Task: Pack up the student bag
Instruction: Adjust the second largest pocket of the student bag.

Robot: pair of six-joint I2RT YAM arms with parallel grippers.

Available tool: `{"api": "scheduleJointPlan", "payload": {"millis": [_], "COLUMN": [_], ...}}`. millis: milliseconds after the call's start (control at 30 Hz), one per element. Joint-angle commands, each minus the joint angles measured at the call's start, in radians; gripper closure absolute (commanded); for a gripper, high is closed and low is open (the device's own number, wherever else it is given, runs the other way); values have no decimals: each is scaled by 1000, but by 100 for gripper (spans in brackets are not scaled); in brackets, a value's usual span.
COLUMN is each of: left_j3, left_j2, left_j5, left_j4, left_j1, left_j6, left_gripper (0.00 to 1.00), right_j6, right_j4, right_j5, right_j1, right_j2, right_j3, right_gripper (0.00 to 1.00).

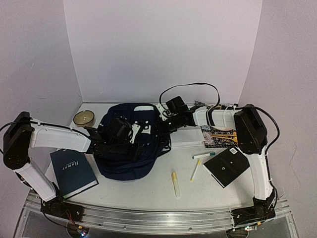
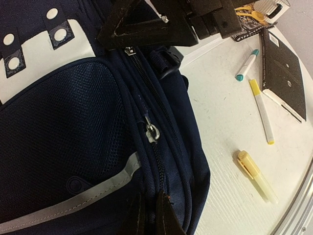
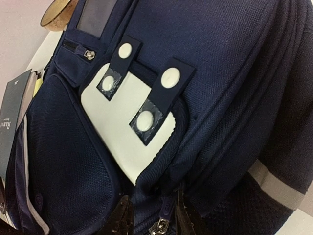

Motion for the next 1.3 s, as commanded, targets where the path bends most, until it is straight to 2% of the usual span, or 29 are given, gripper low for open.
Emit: {"api": "scheduleJointPlan", "payload": {"millis": [0, 100, 267, 333, 500, 900, 1133, 1267], "left_j3": [8, 8, 4, 3, 5, 5, 2, 1], "left_j2": [-58, -61, -66, -68, -72, -99, -70, -57], "left_j5": [71, 68, 54, 47, 48, 45, 40, -4], "left_j4": [88, 88, 88, 88, 88, 88, 88, 88], "left_j1": [-6, -6, -6, -6, -6, -6, -6, -6], "left_j6": [-17, -16, -17, -15, -16, -18, -26, -39], "left_gripper": [100, 100, 100, 100, 100, 100, 100, 100], "right_j6": [14, 14, 3, -2, -4, -34, -46, -48], "right_j4": [-15, -15, -15, -15, -19, -74, -78, -58], "right_j5": [-11, -9, -4, -2, 6, 66, 25, 1], "right_j1": [-2, -2, -2, -2, -4, -3, -4, -4], "right_j2": [35, 29, -5, -15, -11, 47, -8, -91], "right_j3": [42, 25, -19, -33, -37, -16, -23, -70], "right_gripper": [74, 76, 87, 88, 78, 72, 94, 100]}}
